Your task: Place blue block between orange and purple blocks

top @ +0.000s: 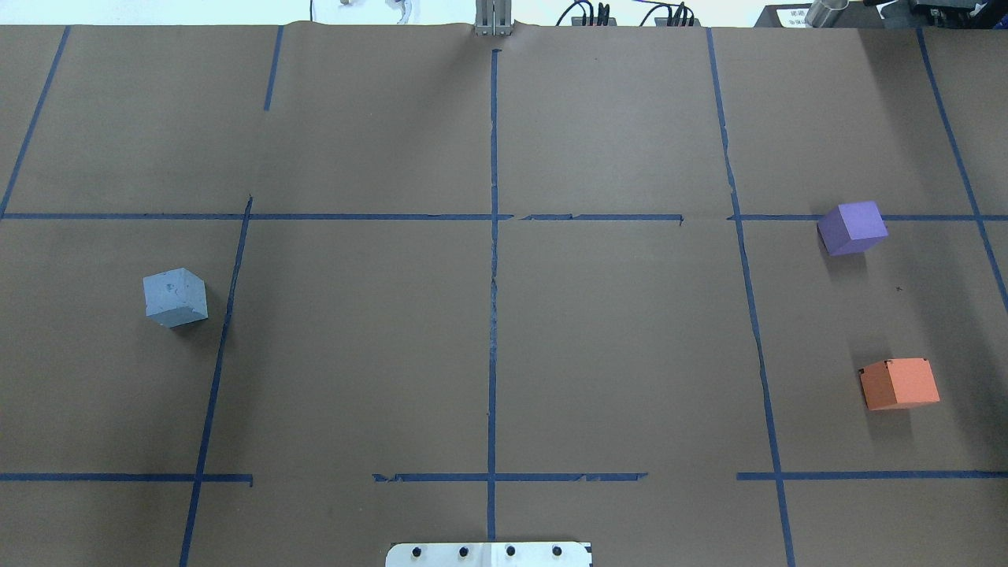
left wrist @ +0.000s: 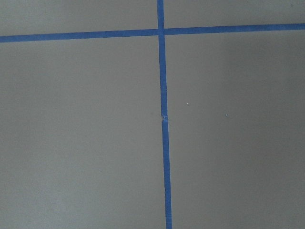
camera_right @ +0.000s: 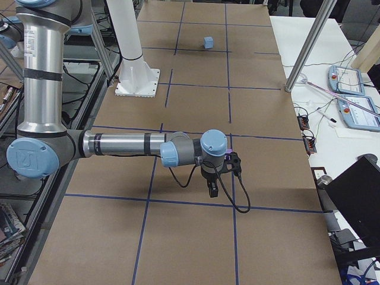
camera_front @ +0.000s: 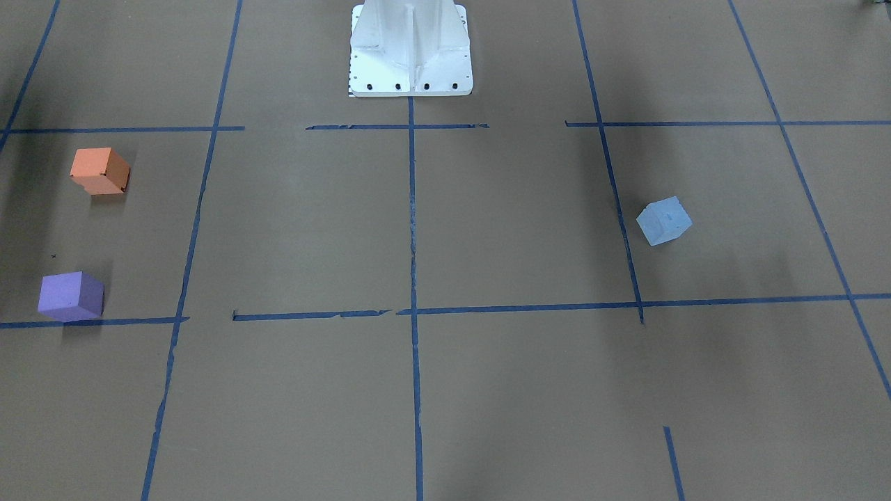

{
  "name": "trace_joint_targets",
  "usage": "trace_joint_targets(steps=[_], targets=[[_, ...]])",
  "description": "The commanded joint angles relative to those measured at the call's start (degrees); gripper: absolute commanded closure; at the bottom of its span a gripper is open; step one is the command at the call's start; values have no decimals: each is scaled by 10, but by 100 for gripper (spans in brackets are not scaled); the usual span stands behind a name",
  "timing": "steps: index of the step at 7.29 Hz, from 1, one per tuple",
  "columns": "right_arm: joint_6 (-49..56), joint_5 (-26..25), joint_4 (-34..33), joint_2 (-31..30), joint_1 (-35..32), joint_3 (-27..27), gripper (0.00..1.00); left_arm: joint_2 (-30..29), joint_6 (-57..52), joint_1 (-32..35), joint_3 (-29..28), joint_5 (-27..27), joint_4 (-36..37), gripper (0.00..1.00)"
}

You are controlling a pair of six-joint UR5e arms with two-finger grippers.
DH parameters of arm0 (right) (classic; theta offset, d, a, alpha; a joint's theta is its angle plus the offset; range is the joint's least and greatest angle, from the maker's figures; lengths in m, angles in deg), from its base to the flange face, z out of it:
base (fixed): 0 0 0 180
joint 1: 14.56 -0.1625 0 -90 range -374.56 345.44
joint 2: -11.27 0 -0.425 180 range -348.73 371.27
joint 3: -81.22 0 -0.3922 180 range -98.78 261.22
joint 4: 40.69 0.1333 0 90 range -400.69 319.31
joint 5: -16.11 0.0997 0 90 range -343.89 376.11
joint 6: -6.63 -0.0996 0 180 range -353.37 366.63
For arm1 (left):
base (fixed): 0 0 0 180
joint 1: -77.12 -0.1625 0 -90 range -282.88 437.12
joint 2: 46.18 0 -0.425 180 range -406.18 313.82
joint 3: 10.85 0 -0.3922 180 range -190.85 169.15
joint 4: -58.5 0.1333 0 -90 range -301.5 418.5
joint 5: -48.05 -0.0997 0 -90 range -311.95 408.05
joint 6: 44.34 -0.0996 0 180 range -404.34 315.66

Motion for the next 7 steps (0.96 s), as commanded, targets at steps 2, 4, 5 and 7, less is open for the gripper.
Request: trace_joint_targets(steps=[2,4,5,7], targets=[[0,3,0,2,1,-1,0,-1,-3,-1,4,3,0,0],[0,15,0,5,1,-1,0,-20,1,-7,3,-8,-29,0],[0,16,0,6,1,-1,0,-43,9,-7,-2,-9,-75,0],[1,16,1,6,1,-1,0,-70,20,-10,-11,-7,-127,0]])
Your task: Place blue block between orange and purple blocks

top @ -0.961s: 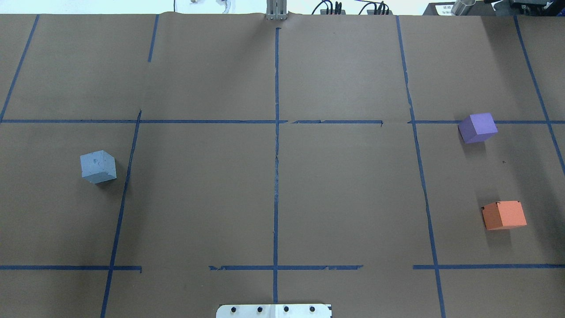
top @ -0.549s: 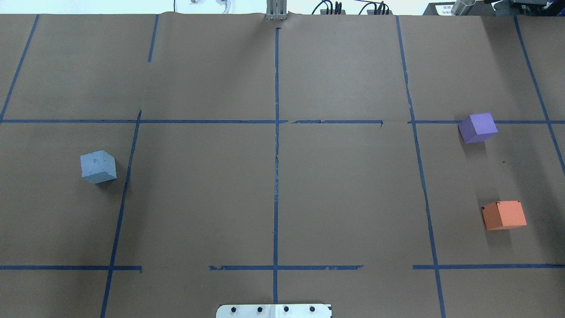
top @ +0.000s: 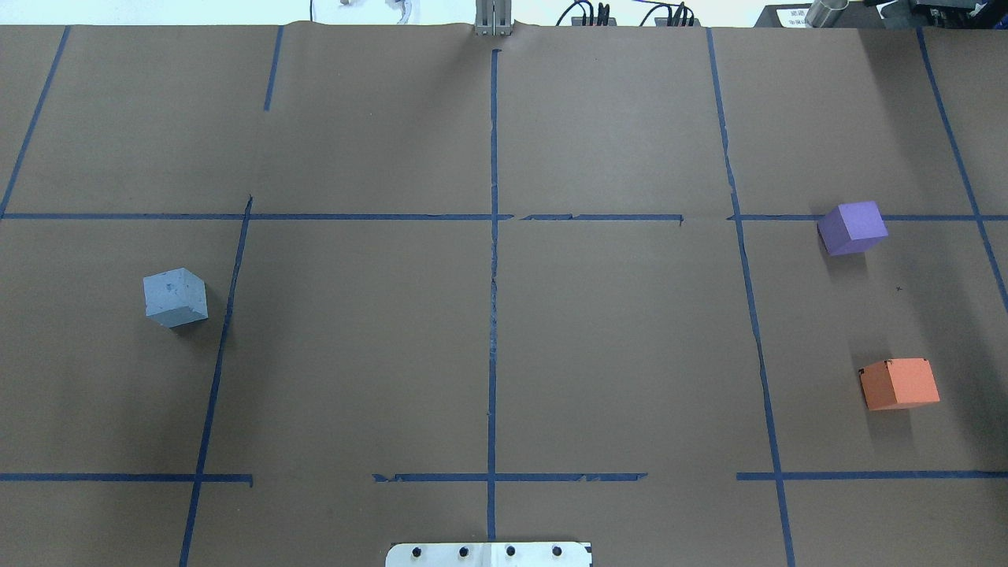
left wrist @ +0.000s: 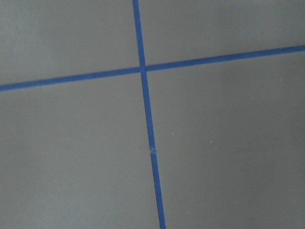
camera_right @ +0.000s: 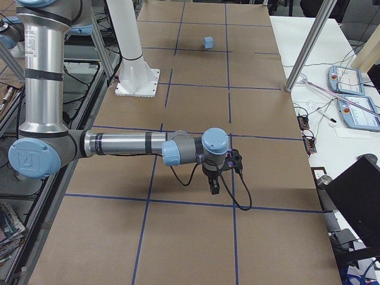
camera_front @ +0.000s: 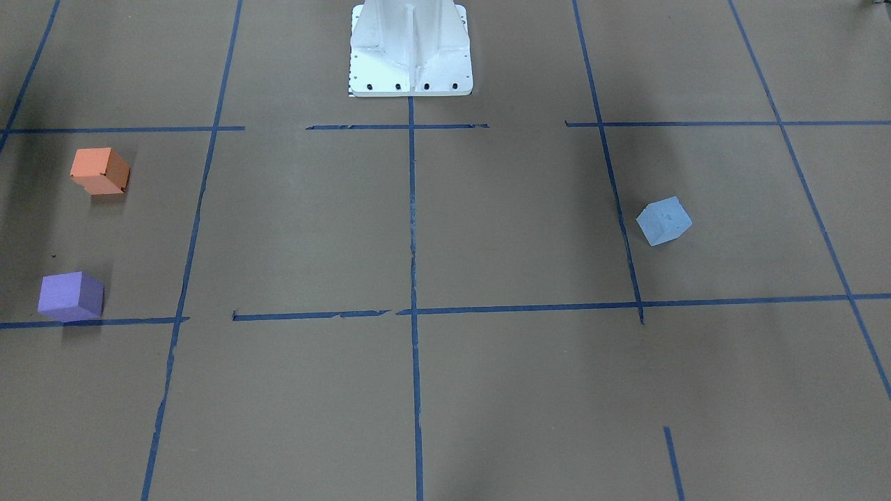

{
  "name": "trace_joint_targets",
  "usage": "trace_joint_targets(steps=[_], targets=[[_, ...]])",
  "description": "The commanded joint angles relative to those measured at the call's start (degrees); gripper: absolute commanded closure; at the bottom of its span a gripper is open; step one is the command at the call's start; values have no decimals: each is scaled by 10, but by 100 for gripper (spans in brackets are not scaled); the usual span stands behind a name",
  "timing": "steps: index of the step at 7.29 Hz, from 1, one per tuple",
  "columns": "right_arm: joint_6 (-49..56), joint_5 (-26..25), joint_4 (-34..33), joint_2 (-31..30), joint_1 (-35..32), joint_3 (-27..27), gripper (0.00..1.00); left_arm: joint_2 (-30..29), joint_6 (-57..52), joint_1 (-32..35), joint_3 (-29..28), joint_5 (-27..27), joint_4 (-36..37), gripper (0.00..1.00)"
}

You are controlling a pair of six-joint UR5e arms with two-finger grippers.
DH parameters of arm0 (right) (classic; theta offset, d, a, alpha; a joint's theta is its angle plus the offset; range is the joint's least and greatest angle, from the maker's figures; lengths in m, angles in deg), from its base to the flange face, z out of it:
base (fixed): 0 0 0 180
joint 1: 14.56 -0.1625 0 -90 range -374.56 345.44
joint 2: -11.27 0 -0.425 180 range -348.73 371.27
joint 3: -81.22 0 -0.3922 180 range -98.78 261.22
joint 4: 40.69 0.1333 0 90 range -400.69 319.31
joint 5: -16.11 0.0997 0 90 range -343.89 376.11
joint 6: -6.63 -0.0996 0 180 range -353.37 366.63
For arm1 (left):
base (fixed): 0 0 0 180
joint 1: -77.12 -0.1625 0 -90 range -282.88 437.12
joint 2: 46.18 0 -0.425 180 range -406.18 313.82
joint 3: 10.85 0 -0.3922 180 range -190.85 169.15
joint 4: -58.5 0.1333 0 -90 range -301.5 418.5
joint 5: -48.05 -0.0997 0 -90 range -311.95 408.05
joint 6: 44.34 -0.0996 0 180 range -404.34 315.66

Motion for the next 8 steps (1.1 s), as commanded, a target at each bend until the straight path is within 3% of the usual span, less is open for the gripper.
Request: trace_joint_targets(steps=[1,3,4,6,8], targets=[[1,0,1,1,0,-1,0,-11,15,-12,1,3,-69,0],[0,0,1,1,1,-1,0,-6,230,-113,6,19,-102,0],[0,0,1,1,1,-1,0,-6,350,-149,4,11,-162,0],[0,0,1,1,2,-1,0,-40,549,-249,3,-84,-210,0],[0,0,1,1,2,-1,0,-78,592,-323,-10,-119,-206,0]])
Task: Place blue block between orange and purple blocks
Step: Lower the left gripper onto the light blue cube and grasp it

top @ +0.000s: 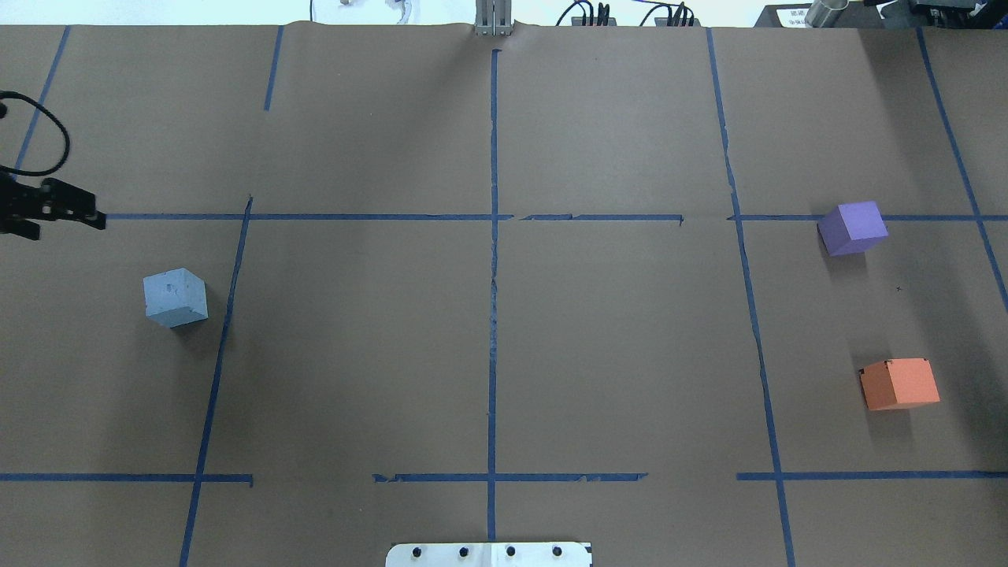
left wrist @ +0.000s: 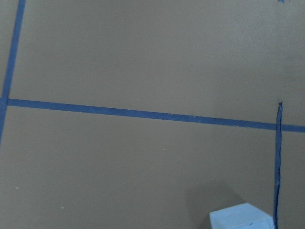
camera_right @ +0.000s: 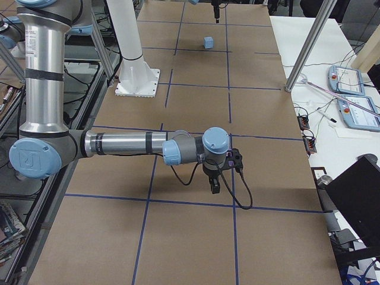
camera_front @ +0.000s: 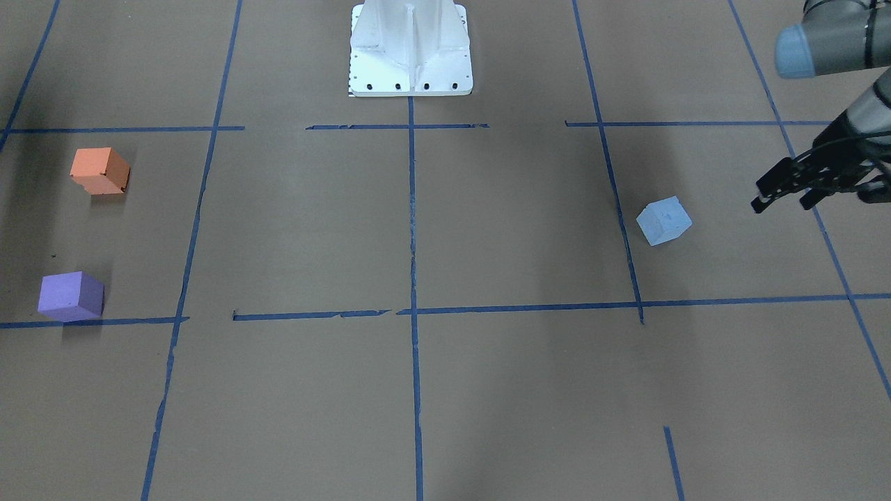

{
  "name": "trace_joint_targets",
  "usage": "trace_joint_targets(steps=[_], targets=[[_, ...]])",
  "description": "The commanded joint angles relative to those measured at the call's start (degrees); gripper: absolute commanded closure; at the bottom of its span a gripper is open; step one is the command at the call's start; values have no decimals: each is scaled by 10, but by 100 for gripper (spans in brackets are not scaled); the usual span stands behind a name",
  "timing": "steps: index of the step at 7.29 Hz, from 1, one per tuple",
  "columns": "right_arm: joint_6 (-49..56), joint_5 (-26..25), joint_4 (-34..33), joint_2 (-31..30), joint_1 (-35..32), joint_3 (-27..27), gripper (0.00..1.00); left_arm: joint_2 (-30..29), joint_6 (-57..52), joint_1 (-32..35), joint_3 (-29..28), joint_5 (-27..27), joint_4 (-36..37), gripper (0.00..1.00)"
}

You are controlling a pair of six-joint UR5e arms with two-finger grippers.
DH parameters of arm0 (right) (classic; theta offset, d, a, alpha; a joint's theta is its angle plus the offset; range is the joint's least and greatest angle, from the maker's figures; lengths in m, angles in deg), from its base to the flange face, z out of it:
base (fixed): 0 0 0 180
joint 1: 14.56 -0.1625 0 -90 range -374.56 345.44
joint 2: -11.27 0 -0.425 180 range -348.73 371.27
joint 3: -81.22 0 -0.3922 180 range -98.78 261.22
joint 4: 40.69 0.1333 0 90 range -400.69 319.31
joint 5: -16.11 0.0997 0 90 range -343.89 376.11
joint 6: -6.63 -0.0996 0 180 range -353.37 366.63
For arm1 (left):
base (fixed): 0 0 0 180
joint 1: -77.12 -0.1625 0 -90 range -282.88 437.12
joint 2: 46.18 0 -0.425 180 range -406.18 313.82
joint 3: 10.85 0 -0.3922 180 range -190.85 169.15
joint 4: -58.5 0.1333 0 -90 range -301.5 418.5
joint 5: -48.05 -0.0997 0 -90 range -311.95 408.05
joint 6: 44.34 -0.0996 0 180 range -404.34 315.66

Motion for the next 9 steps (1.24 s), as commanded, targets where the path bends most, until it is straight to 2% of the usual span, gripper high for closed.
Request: trace_joint_targets(steps=[1,3,5,9], targets=[[0,0,-1,0,0,1,0,-16,36,-66,-5,-44,-1,0],[0,0,-1,0,0,2,0,-19,48,-82,-3,-50,31,0],[1,0,-1,0,0,2,0,-28,65,-119,-10,-79,32,0],[0,0,-1,-1,0,3,0,-29,64,-143,-40,-111,31,0]])
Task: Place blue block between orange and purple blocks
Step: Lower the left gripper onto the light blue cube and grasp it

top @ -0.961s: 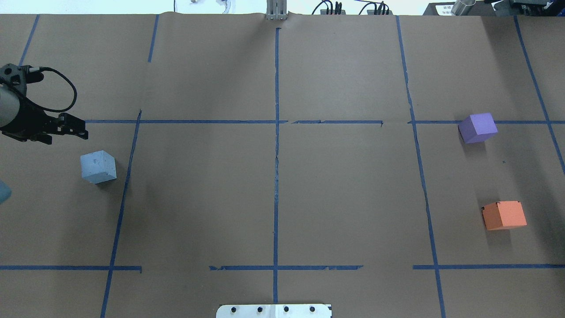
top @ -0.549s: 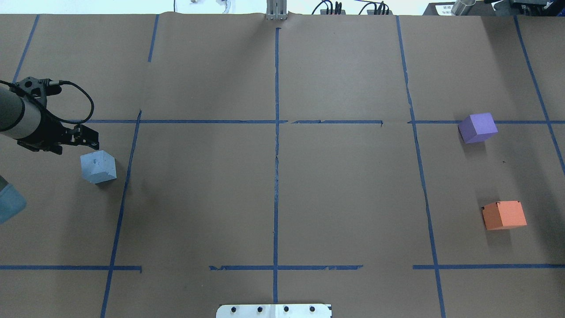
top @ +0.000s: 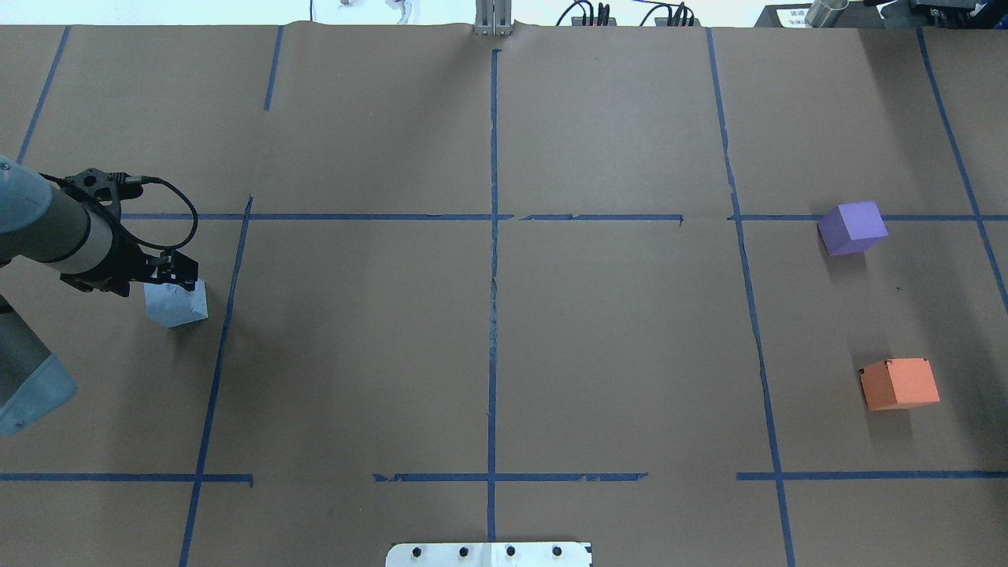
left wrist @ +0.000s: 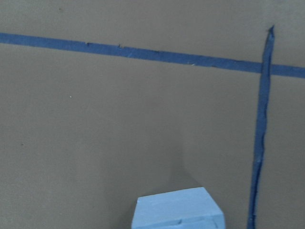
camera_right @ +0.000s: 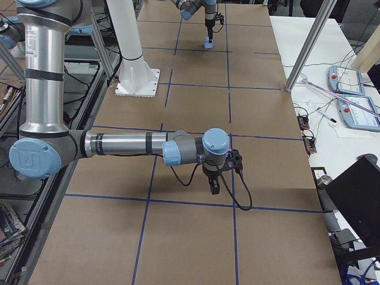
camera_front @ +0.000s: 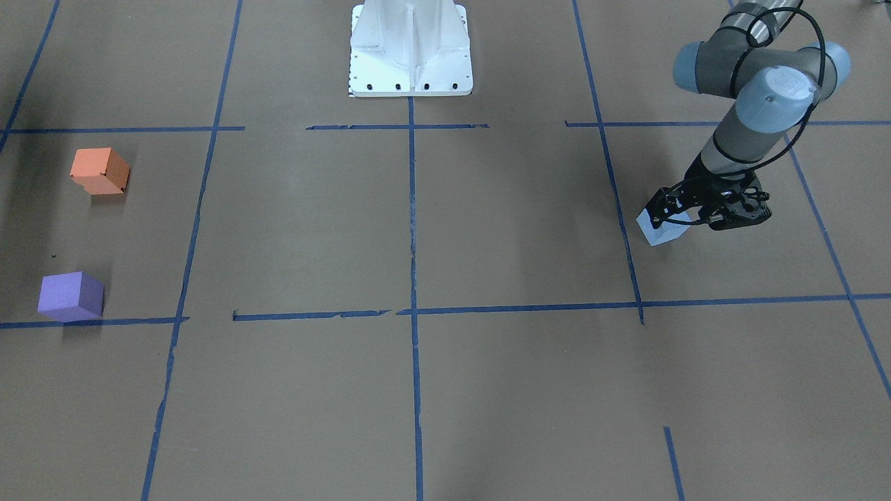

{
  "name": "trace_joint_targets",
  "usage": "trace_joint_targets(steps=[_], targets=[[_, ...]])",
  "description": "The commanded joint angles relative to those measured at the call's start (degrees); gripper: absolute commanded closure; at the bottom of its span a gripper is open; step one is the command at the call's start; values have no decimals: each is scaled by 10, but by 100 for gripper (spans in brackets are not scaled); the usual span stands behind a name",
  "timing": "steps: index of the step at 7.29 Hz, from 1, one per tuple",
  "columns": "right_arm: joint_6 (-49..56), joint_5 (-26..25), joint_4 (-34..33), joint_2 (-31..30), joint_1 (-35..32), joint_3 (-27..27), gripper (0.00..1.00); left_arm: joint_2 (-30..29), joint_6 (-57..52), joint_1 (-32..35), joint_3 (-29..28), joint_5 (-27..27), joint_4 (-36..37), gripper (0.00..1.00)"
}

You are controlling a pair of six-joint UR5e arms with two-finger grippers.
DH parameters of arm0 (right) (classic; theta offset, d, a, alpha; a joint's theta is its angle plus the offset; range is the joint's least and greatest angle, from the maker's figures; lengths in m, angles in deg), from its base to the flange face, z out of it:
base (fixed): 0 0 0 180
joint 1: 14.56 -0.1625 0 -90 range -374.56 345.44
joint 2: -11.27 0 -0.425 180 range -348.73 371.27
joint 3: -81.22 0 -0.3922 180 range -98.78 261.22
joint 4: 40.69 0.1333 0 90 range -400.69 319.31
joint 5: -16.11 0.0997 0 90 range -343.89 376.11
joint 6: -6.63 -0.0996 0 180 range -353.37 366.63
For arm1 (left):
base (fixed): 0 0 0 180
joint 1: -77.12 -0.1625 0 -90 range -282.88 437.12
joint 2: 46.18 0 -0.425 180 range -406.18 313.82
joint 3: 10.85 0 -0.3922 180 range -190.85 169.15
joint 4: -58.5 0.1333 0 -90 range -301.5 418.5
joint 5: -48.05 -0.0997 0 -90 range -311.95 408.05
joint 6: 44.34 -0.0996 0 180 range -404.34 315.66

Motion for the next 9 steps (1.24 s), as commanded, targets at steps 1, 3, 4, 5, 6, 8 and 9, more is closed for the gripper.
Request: trace_joint_targets(steps=[1,3,4,5,6,8,9], targets=[[0,0,0,-1,0,0,0,-1,0,-9,-8,-7,0,0],[-1,0,0,-1,0,-2,0,-1,2,-13,-7,-6,-1,28],[-1,0,0,-2,0,-2,0,-1,4,-13,-8,-6,-2,64],[-1,0,0,-1,0,-2,0,-1,5,-13,6,-2,0,70],[-1,0,0,-1,0,-2,0,-14,5,-13,15,0,1,70],[-1,0,0,-1,0,-2,0,-111,6,-16,-1,-3,3,70],[-1,0,0,-1,0,-1,0,-170,6,-39,-7,-5,48,70]])
